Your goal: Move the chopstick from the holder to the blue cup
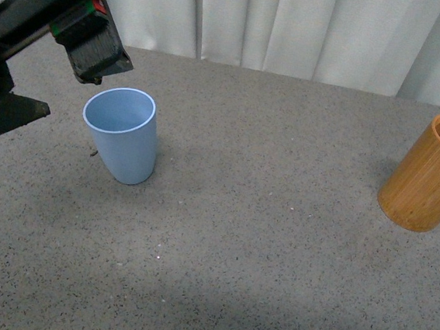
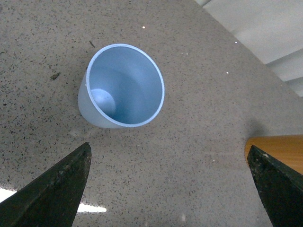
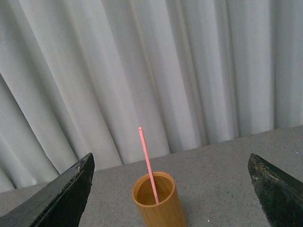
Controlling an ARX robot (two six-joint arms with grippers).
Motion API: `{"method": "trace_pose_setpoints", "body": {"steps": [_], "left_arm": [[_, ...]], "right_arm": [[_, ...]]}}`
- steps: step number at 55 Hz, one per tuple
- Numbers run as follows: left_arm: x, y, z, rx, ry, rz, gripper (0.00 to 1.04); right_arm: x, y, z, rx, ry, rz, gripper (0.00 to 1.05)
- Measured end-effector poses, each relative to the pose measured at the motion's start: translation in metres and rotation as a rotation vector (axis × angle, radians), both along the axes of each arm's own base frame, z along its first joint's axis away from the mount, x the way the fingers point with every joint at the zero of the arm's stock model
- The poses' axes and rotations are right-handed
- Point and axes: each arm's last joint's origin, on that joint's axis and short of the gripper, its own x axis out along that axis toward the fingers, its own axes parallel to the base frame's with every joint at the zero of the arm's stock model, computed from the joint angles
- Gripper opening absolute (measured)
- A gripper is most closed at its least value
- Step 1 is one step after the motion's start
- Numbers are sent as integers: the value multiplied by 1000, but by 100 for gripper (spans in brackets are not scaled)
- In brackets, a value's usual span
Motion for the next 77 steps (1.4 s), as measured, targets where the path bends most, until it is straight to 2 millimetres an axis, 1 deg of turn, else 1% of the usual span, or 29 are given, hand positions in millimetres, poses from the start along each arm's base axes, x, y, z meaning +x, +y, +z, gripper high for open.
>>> {"method": "trace_pose_setpoints", "body": {"steps": [4, 10, 17, 29, 34, 46, 59, 71, 77], "left_arm": [[11, -3, -8, 19, 31, 13, 98], [20, -4, -14, 35, 51, 30, 98], [30, 2, -23, 64, 99, 86, 98], [45, 10, -32, 78, 152, 156, 98], [49, 11, -38, 78, 184, 173, 98], [58, 16, -46, 87, 209, 223, 98], [61, 19, -57, 103, 247, 252, 98], [64, 20, -60, 108, 256, 263, 98], [66, 18, -60, 116, 251, 258, 98]], "right_arm": [[0, 0, 0, 0, 0, 0, 95], [0, 0, 0, 0, 0, 0, 95], [0, 0, 0, 0, 0, 0, 95], [0, 0, 0, 0, 0, 0, 95], [0, 0, 0, 0, 0, 0, 95], [0, 0, 0, 0, 0, 0, 95], [0, 0, 0, 0, 0, 0, 95], [0, 0, 0, 0, 0, 0, 95], [0, 0, 0, 0, 0, 0, 95]]}}
